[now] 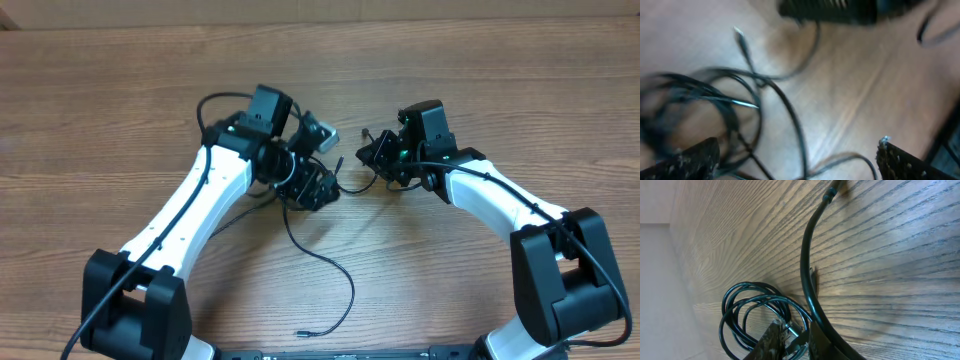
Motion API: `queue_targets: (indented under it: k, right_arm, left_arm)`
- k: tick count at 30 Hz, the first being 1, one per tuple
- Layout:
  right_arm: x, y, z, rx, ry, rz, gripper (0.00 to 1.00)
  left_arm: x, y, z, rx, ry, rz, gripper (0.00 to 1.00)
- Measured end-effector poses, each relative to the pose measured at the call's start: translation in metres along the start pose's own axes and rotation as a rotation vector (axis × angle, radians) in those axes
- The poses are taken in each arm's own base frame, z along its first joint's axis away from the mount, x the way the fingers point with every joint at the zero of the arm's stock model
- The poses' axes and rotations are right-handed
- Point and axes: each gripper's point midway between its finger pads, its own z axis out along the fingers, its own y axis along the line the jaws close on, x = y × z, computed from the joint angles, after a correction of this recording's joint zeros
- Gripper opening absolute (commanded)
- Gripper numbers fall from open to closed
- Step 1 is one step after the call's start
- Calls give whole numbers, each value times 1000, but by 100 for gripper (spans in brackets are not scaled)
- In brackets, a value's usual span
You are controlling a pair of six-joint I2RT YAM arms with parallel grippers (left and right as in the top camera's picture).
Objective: Untangle cables
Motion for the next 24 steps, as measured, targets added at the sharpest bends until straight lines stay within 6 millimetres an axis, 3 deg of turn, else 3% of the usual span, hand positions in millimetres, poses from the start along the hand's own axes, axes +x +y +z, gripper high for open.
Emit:
queue_targets:
  k: [3, 6, 12, 17, 19, 24]
  right_arm:
    - [0, 0, 0, 0, 0, -1, 20]
    - [-1, 2, 0, -8, -3, -5, 20]
    - [-3, 34, -3, -153, 7, -91, 24]
    - [4, 40, -4, -191, 49, -115, 25]
    - [6, 41, -4, -195, 55, -118, 25]
    - [8, 40, -4, -195, 68, -117, 25]
  left_arm:
    - [-18, 13, -10, -85, -45, -23, 98]
    - [-30, 28, -16, -174, -85, -83, 85]
    - [-22, 59, -17, -338, -74, -262, 70]
    - [-3, 76, 6, -382, 11, -365, 65]
    - [4, 81, 14, -394, 34, -410, 57]
    - [15, 89, 28, -396, 70, -487, 23]
